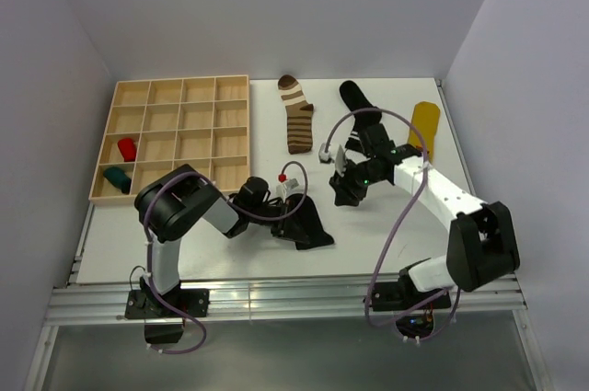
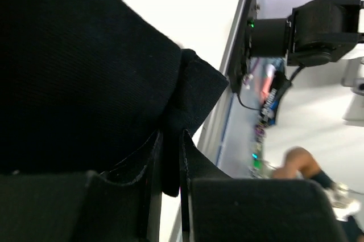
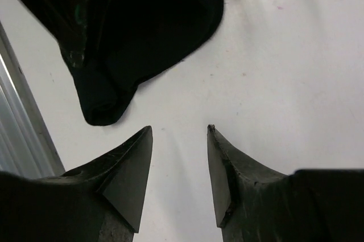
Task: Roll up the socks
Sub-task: Roll the sock at the center of the board.
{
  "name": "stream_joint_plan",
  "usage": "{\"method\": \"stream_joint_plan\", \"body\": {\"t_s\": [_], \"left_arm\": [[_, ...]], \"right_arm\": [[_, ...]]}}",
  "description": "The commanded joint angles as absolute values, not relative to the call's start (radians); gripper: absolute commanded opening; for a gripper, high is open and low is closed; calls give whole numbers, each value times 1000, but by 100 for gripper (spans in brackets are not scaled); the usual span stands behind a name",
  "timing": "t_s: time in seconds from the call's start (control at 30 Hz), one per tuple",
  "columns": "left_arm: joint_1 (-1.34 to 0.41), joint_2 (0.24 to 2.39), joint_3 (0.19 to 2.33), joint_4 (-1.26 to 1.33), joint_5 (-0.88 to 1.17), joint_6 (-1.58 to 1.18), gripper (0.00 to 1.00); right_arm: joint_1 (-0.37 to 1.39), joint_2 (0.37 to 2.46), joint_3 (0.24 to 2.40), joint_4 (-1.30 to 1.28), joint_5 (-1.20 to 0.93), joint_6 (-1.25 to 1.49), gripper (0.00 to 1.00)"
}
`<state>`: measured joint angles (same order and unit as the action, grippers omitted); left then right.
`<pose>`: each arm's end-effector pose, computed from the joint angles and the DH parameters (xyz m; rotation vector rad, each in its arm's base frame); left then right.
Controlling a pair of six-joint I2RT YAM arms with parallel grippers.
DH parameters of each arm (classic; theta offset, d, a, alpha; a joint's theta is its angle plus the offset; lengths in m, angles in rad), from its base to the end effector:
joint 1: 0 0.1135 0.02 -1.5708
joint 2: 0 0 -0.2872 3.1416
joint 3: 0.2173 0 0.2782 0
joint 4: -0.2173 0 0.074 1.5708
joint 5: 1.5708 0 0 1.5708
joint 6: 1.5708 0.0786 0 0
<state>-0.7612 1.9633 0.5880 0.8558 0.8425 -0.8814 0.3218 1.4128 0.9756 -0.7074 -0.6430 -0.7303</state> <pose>0.2137 -0.2847 0.0613 0.4784 2.4326 -1.7514 0.2725 0.1405 0.2118 -1.4184 2.0822 0.7092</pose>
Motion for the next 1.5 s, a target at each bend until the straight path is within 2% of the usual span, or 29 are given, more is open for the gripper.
{"method": "stream_joint_plan", "body": {"t_s": [0.0,0.23,0.63,1.37,1.47], "left_arm": [[-752,2025,597,606,916,-879,0],[-732,2017,629,427,907,-848,0],[-704,2017,673,313,914,-807,0],[-692,2042,707,265,942,-779,0],[-693,2040,715,258,950,-775,0]], "right_arm": [[427,1338,888,-649,-612,-827,51],[650,1223,715,-525,-491,-831,57],[791,1154,650,-440,-459,-801,59],[966,1267,615,-348,-371,-772,57],[974,1311,635,-350,-333,-750,51]]}}
